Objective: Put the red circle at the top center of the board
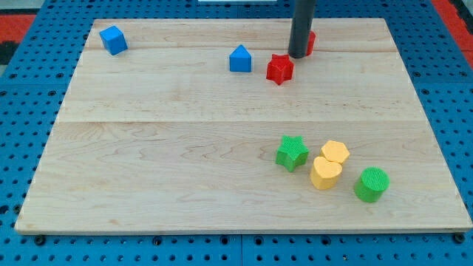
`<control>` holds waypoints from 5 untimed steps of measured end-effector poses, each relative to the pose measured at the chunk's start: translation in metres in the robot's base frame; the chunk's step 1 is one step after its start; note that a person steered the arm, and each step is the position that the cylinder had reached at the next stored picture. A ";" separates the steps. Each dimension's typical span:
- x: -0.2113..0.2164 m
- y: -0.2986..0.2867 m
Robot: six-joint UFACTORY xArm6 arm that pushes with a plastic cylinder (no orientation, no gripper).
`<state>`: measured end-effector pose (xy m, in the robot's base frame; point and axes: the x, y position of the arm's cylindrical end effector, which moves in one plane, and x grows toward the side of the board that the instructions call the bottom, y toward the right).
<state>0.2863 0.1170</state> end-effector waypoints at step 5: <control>-0.022 -0.047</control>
<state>0.2646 0.0699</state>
